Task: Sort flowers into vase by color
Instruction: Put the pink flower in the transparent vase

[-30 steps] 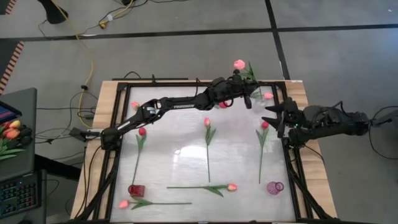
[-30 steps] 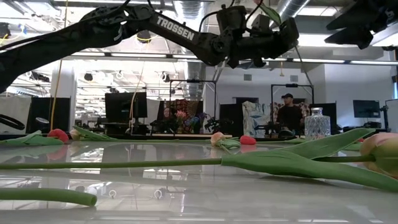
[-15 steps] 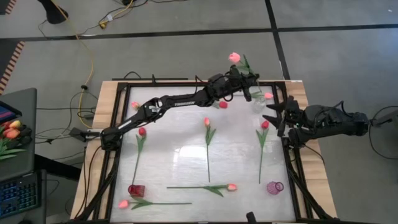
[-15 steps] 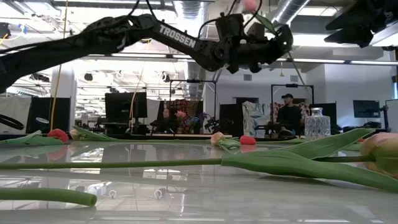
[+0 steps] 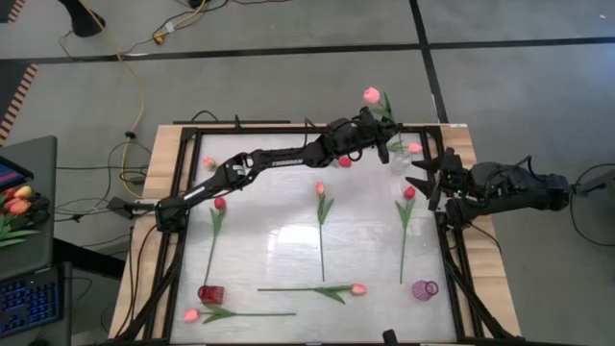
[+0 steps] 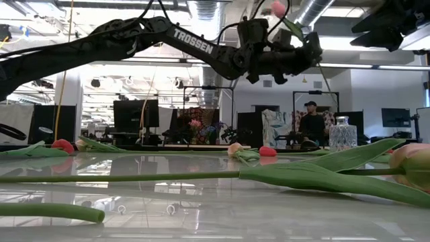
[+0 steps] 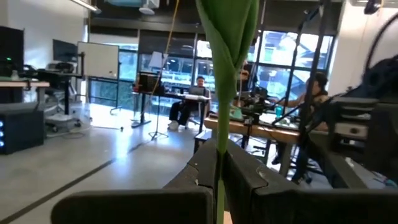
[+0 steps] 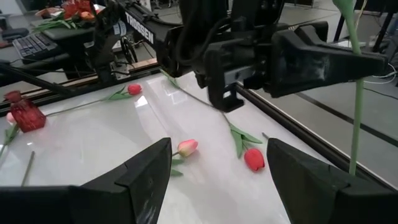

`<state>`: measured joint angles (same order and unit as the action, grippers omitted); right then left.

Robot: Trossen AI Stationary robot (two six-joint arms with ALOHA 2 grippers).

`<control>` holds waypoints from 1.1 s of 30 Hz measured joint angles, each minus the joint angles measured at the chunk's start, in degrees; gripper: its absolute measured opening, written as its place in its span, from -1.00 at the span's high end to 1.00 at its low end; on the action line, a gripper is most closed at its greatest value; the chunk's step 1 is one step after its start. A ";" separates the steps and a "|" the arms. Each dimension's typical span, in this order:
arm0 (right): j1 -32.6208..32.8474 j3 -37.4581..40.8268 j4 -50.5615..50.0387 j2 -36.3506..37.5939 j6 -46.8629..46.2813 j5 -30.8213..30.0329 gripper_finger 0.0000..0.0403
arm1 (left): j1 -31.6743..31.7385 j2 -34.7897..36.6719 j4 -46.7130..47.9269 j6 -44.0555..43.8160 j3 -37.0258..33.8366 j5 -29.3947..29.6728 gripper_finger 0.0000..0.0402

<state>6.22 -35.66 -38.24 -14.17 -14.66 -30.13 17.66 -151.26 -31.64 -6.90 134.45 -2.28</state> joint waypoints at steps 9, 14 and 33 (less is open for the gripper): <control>0.00 -0.02 -0.15 0.00 0.13 0.04 -0.44 | 0.05 0.02 -0.25 -0.32 0.00 0.06 1.00; 0.00 -0.02 -0.15 0.00 0.13 0.04 -0.44 | -0.01 0.04 -0.28 -0.34 0.00 0.04 1.00; 0.00 -0.04 -0.37 0.00 0.11 0.04 -0.44 | 0.36 -0.11 -0.59 0.18 0.00 1.58 1.00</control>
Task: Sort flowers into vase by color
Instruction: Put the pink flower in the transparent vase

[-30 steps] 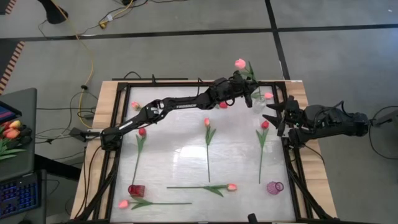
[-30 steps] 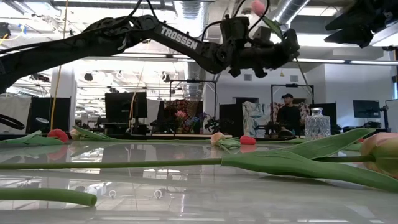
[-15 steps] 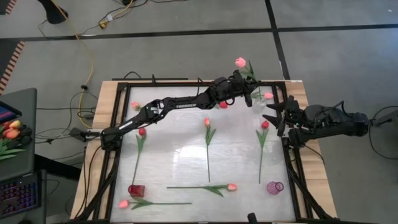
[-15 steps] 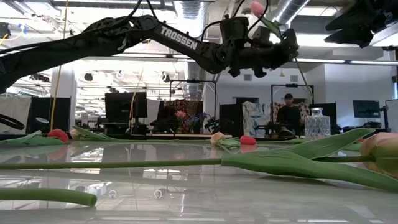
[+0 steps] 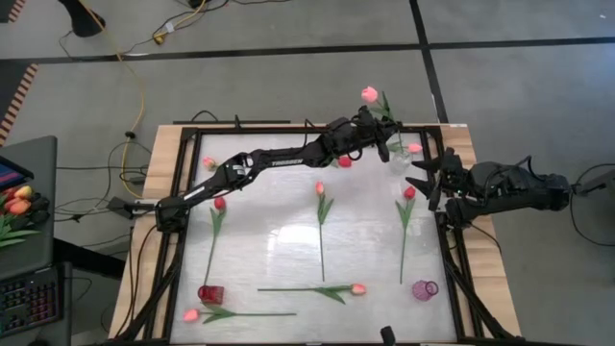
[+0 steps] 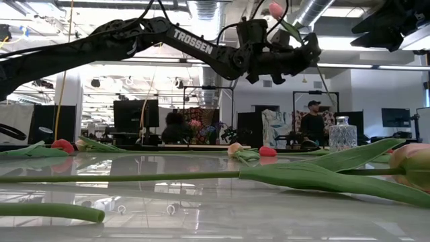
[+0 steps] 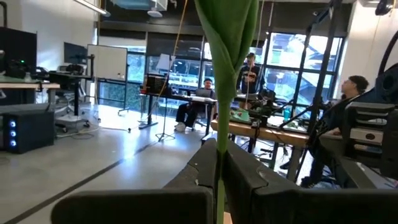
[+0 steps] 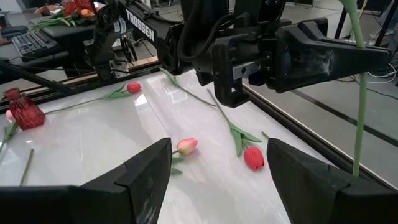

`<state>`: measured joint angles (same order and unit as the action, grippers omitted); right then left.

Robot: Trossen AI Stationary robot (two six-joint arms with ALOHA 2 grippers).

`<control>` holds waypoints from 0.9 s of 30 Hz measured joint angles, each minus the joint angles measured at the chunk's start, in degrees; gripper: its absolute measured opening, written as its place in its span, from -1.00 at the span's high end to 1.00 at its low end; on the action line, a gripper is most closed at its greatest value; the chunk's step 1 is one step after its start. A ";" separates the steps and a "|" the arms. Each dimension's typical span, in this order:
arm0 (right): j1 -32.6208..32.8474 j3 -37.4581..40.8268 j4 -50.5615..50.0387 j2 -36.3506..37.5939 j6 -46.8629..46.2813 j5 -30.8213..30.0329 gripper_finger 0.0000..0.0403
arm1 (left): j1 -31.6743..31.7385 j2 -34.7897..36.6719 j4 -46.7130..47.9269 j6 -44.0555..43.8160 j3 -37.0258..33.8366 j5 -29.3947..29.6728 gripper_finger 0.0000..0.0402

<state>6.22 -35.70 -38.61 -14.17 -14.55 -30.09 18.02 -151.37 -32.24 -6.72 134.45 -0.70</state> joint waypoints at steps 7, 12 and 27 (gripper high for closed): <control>0.00 0.00 0.26 0.00 0.00 -0.13 -0.44 | 0.00 -0.50 -1.08 -0.06 0.02 0.79 1.00; 0.00 0.00 0.60 0.00 0.02 -0.34 -0.44 | -0.02 -0.57 -2.44 0.06 0.07 -0.12 1.00; 0.00 0.00 0.25 -0.02 0.05 -1.12 -0.44 | -0.29 -5.25 -7.67 -2.14 0.48 1.39 1.00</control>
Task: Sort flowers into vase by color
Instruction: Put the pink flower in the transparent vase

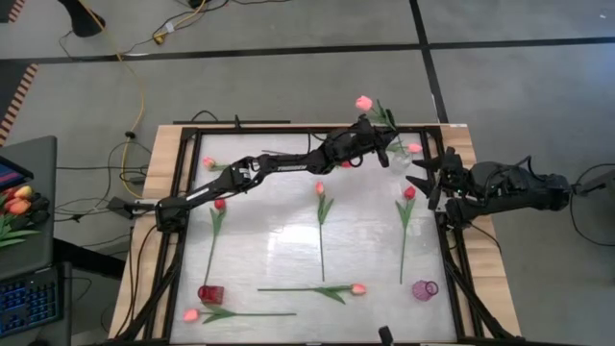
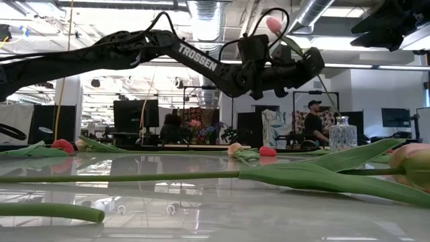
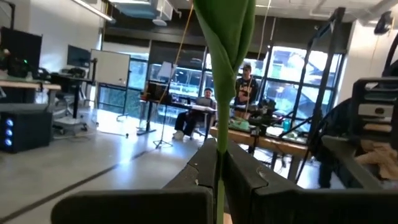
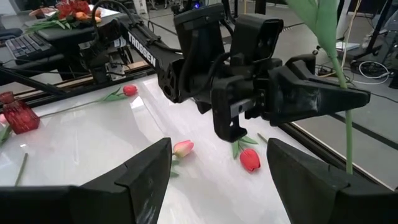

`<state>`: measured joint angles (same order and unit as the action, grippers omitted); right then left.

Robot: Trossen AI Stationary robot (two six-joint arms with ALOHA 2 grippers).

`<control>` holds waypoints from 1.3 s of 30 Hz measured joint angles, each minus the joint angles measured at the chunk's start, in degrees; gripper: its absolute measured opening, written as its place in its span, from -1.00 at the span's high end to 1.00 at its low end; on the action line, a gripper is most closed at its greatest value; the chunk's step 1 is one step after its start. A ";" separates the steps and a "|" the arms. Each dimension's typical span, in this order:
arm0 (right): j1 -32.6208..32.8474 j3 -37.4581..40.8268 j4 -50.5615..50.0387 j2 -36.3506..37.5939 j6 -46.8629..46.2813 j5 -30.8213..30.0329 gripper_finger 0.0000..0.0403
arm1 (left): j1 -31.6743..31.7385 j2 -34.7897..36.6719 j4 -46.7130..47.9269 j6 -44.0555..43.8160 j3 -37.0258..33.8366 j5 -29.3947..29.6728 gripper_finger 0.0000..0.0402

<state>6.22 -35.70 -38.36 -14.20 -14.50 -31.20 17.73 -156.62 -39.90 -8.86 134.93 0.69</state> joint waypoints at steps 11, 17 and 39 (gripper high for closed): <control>0.00 0.00 -0.34 0.00 0.06 -0.08 -0.44 | 0.05 -0.09 1.98 1.51 0.07 -0.02 1.00; 0.01 0.00 -0.34 0.00 0.19 -0.09 -0.44 | -0.02 -0.09 1.86 1.57 0.07 -0.08 0.99; 0.00 0.00 0.38 0.00 1.32 -0.50 -0.44 | -0.02 -0.09 8.25 3.88 0.07 -6.64 0.68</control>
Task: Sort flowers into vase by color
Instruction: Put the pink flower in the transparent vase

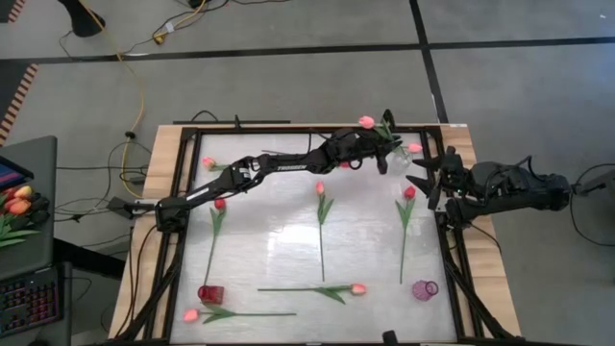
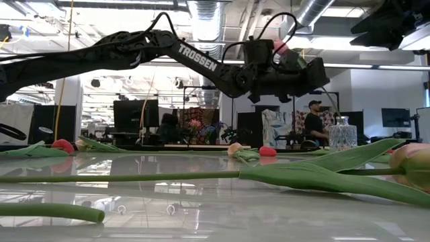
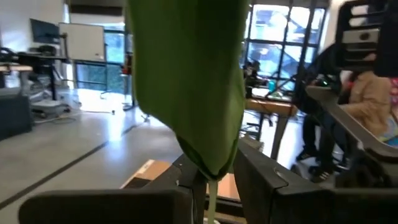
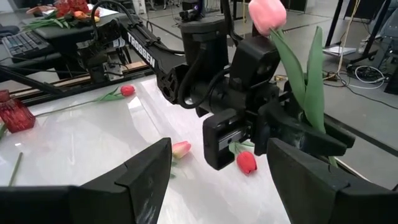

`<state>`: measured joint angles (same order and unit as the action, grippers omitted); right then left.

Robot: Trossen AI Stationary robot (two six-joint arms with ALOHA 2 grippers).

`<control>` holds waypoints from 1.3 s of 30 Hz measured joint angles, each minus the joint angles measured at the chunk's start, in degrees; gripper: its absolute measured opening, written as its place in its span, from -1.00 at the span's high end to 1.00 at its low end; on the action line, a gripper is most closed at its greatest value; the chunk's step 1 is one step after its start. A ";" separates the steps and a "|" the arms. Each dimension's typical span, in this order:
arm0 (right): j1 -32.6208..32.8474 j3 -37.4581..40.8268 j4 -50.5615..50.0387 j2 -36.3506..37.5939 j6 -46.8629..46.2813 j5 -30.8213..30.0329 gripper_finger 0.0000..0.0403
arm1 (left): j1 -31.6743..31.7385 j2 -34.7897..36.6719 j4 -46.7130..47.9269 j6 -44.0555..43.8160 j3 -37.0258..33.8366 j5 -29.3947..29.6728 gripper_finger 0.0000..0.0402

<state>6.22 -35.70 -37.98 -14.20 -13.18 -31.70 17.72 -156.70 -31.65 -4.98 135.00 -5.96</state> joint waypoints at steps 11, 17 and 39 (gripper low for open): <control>0.00 0.00 0.53 0.00 0.16 0.01 -0.44 | 0.52 0.00 5.89 -0.37 0.00 -4.95 0.60; 0.00 0.00 0.57 0.00 0.24 0.02 -0.44 | 1.24 2.17 12.78 0.29 0.00 -7.39 0.36; 0.00 0.00 0.70 0.01 1.82 0.09 -0.44 | 1.36 12.96 46.82 15.28 0.00 -7.03 0.10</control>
<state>6.22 -35.70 -37.29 -14.19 -11.36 -31.62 19.07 -143.74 15.17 10.30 135.00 -12.98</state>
